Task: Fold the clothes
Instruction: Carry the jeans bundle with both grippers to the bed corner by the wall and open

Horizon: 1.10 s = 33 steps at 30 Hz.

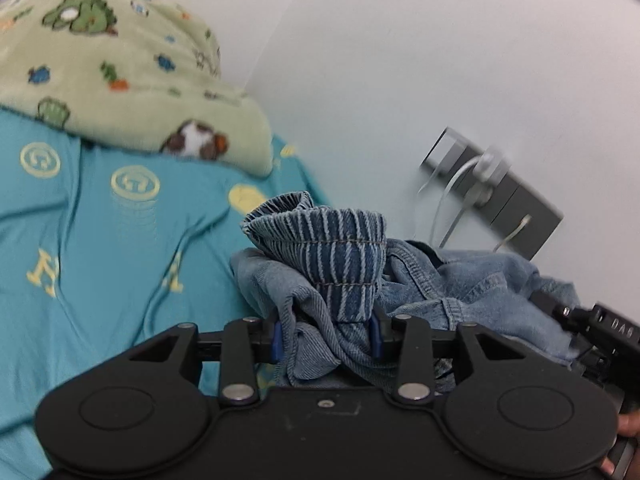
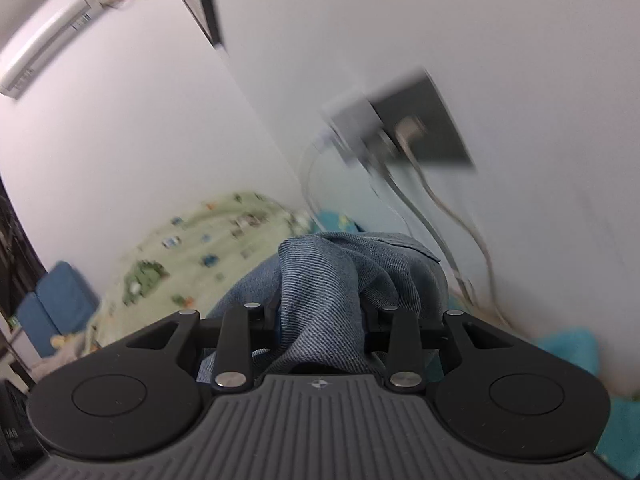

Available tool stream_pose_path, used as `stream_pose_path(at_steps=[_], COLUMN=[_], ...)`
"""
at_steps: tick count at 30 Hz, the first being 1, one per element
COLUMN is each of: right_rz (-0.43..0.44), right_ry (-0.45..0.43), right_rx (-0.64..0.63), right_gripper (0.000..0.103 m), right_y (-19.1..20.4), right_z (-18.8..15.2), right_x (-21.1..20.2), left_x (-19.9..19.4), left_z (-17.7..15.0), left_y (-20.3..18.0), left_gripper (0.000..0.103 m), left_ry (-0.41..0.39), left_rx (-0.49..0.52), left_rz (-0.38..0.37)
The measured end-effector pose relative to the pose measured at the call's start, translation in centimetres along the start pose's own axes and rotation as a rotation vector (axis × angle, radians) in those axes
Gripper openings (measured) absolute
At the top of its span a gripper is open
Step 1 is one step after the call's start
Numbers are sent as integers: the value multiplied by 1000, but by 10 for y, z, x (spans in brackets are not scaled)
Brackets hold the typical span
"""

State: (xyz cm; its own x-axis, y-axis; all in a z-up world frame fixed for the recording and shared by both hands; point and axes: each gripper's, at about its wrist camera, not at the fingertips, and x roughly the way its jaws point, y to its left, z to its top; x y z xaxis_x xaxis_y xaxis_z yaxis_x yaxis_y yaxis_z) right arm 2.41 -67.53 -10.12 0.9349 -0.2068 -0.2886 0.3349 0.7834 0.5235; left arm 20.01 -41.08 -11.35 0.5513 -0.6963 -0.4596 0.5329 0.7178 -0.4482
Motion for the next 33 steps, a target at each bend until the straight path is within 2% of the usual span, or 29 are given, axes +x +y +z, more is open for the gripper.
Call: stream_pose_path(at_steps=[6,9,15,16,18,22,24,26,28,33], right_rz=[-46,-83,-103,-101,-107,-134,-157,-187,-221,-217], right_ry=[79,151,194,193,192,187,186,182,171,158], right_rx=[-5,-9,-8,-7,7,50,34,5,-29,-76], right_gripper=[34,35,36,37,39,59,63,72,73,73], right_y=[-20,-29,-28,-28,-28,-30,-25,-18,-11,13], right_z=[-30,-44,-45,-44,-43,-39,-37,-35,-32,-19], right_x=[2,7,8,7,6,0,-4,-9,-16,-35], left_x=[3,5,6,6,7,1,-6,-17,-29,-66], left_z=[-29,-34,-35,-34,-33,-31,-29,-25,-20,0], left_y=[0,0,-3,-4,-6,-8,-9,-12,-15,-19], left_gripper=[39,40,46,48,59,74,85,90,92,96], left_ry=[-5,5,29,36,59,89,83,69,59,16], left_rx=[38,67,97,103,120,155,180,208,231,257], left_rz=[11,22,30,36,44,58,62,67,72,90])
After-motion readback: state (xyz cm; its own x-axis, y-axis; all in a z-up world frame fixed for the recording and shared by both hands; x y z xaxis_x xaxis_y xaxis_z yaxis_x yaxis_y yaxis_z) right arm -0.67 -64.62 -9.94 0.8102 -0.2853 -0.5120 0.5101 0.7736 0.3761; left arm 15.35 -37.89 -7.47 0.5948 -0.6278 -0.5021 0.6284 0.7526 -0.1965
